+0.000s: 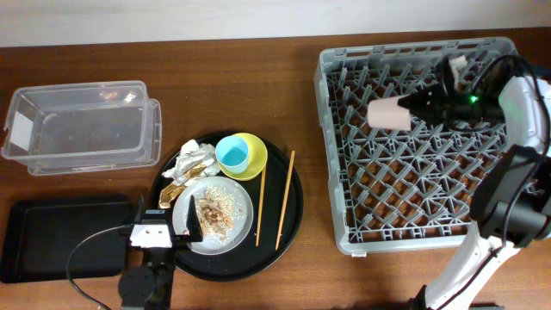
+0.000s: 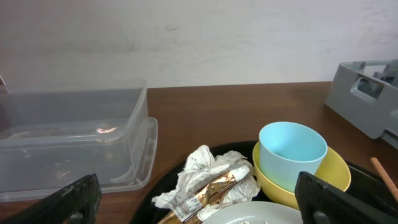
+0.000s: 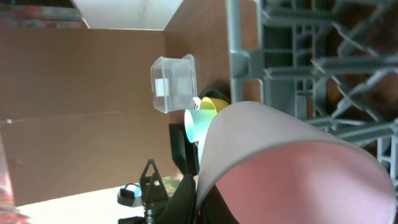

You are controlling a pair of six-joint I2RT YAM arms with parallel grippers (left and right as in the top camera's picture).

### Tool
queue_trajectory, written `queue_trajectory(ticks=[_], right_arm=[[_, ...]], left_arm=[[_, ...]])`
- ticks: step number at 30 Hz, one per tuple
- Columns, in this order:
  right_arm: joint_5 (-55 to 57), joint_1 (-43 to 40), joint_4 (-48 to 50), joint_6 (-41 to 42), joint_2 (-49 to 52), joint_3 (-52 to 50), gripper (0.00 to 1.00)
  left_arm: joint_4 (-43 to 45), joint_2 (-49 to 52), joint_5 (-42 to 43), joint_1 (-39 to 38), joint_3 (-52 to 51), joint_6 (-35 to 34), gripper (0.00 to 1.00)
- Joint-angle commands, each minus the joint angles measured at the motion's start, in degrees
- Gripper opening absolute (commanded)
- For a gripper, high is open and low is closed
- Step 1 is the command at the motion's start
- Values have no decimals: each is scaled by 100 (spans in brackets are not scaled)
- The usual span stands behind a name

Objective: Sort waste into correct bins and load items into the dishwasher rack
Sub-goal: 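Carry the pink cup to the dish rack and release it upright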

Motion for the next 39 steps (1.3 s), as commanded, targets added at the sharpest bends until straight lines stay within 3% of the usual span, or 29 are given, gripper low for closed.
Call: queue_trajectory(ticks=[1, 8, 15, 22, 31, 36, 39], right_arm=[[-81, -199, -168, -197, 151, 50, 4], [223, -745, -767, -730, 151, -24, 4], [168, -745, -533, -857, 153, -691, 4], [1187, -874, -293, -778, 144, -894, 17], [2868, -1351, -278, 662, -455, -289, 17], [4474, -1191, -22, 1810, -1727, -160, 17], [4857, -778, 87, 1873, -2612, -160, 18]], left_arm=[[11, -24, 37, -17, -42, 107, 99], [11, -24, 37, -17, -42, 107, 99], [11, -24, 37, -17, -42, 107, 99], [11, -24, 37, -17, -42, 107, 99], [11, -24, 37, -17, -42, 107, 99], [11, -24, 37, -17, -42, 107, 99], [11, -24, 37, -17, -42, 107, 99]])
